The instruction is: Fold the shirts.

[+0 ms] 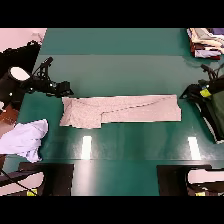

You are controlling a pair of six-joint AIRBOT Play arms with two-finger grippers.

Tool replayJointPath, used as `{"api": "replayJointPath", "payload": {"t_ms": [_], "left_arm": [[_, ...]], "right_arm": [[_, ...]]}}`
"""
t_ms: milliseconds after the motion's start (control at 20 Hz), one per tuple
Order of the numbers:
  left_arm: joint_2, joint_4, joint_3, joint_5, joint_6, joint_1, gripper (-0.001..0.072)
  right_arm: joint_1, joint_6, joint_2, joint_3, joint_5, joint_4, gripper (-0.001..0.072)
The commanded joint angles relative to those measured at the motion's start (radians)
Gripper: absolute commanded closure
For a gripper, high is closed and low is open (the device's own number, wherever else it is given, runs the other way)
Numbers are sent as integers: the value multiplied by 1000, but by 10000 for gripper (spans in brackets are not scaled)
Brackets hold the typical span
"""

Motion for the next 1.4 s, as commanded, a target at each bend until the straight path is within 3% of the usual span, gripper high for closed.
{"api": "replayJointPath", "payload": {"t_ms": [0, 250, 300, 400, 500, 700, 950, 1350], "left_arm": [[-1, -47, 19, -42, 35, 0, 678], [-2, -97, 15, 0, 31, -71, 686], [-2, -96, 15, 24, 31, -112, 686], [-7, -96, 15, 92, -1, -190, 686], [-35, -97, 17, 143, -37, -262, 687], [-148, -119, 34, 188, -38, -402, 687], [-389, -158, 259, 177, -58, -525, 687], [-559, -107, 422, 129, -97, -592, 687]], "right_arm": [[-89, -65, -10, -114, 31, 57, 114], [-96, -134, -73, -245, -108, 258, 140], [-78, -147, -76, -258, -132, 275, 184], [-33, -176, -76, -258, -156, 270, 405], [-4, -192, -66, -231, -153, 270, 697], [34, -179, 35, -148, -106, 275, 698], [148, -92, 201, 24, -40, 274, 698], [408, 8, 245, 283, -26, 274, 698]]}}
